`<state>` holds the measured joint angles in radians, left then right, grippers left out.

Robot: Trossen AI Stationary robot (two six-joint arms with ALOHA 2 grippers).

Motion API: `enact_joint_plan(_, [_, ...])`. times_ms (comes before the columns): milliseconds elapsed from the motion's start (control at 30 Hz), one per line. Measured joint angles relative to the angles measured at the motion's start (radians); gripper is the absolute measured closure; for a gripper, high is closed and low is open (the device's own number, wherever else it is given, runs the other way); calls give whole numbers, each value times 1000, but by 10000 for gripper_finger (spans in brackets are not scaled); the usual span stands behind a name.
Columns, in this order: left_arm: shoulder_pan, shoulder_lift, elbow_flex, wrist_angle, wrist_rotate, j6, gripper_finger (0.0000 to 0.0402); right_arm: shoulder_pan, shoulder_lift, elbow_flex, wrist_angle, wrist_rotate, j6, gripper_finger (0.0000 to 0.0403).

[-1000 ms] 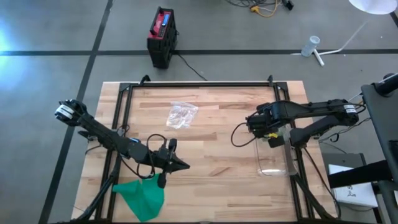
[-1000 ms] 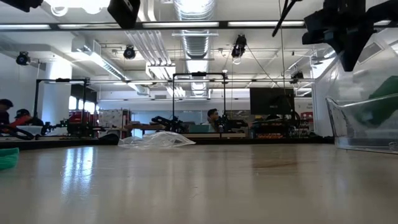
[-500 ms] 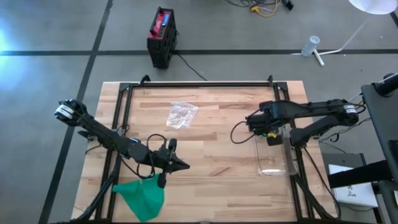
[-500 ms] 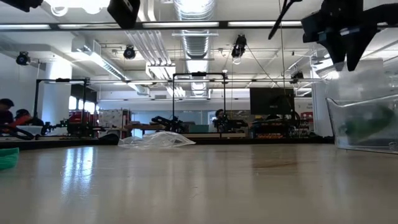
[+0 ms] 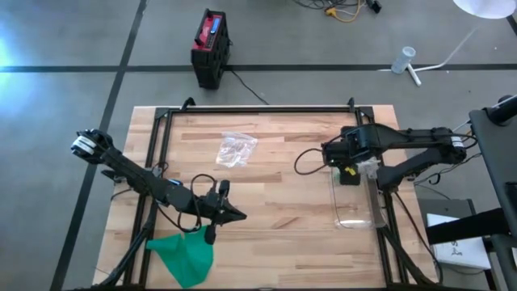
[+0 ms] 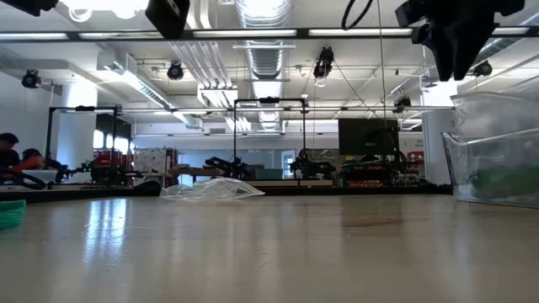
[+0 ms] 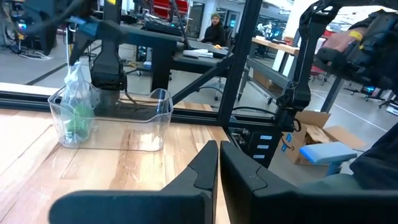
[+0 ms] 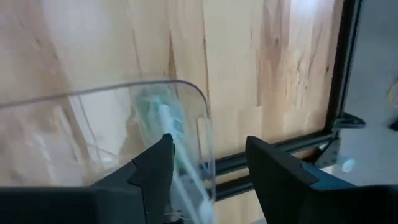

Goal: Roll bandage
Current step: Put the transparent zip bag with the rolled green bandage into the transparent bin

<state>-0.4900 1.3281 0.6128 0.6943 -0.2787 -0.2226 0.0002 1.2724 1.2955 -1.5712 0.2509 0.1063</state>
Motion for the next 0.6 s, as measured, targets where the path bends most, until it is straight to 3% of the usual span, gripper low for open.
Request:
enact_joint_plan(133, [0, 0, 0, 2, 0, 0, 400, 2, 0, 72, 5, -97, 31, 217])
enact_joint_plan(267, [0, 0, 0, 6, 0, 2, 398, 8, -3, 107, 9, -234, 188, 230])
enact_joint_plan(367, [0, 0, 0, 6, 0, 2, 394, 34, -12, 74, 2, -305, 299, 245])
enact_joint_plan(500, [0, 0, 0, 6, 0, 0, 395, 123, -10, 4, 18, -494, 424, 266])
enact_joint_plan(600, [0, 0, 0, 6, 0, 2, 400, 214, -4, -61, 18, -459, 478, 280])
